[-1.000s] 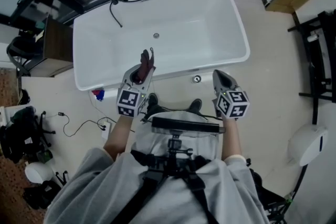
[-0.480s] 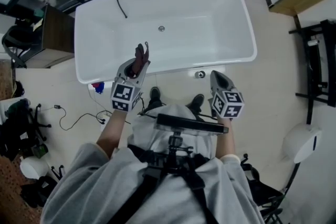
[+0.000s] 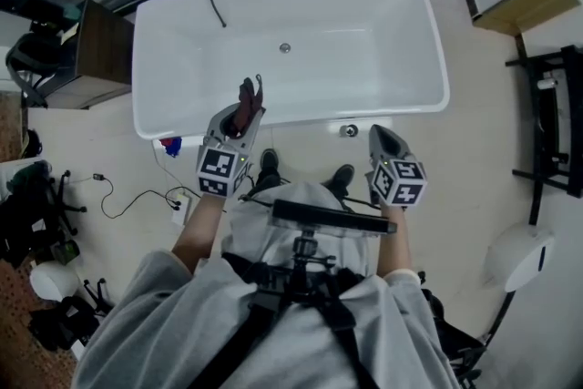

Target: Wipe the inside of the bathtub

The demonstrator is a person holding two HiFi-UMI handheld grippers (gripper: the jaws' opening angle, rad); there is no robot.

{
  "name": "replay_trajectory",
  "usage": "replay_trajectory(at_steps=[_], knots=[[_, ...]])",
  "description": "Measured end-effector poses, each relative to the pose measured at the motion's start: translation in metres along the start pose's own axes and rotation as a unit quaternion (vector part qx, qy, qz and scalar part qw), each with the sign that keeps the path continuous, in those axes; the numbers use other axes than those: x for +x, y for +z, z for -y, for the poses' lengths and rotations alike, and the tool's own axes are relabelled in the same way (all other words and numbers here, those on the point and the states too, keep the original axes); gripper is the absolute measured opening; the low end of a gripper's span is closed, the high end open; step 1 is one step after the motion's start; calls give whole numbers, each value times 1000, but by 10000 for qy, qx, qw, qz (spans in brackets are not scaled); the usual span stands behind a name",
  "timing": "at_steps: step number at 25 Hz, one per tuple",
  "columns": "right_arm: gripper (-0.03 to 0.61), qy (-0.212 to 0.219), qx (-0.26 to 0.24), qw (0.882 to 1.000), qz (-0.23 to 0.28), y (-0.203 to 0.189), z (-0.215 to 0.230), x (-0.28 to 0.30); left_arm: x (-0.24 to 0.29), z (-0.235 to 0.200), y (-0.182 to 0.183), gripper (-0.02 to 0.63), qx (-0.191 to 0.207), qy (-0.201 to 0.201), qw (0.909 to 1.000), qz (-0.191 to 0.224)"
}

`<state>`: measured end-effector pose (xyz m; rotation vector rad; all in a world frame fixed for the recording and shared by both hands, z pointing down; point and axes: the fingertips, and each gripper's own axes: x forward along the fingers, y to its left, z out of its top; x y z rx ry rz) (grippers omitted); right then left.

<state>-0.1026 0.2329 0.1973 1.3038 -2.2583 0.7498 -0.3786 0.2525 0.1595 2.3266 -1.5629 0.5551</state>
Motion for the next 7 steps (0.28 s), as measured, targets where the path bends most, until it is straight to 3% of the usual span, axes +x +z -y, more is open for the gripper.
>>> replay_trajectory(at_steps=[7], knots=[[2, 81, -60, 9999, -30, -1, 1, 1, -4, 2, 5, 101, -155, 69, 9998, 90]])
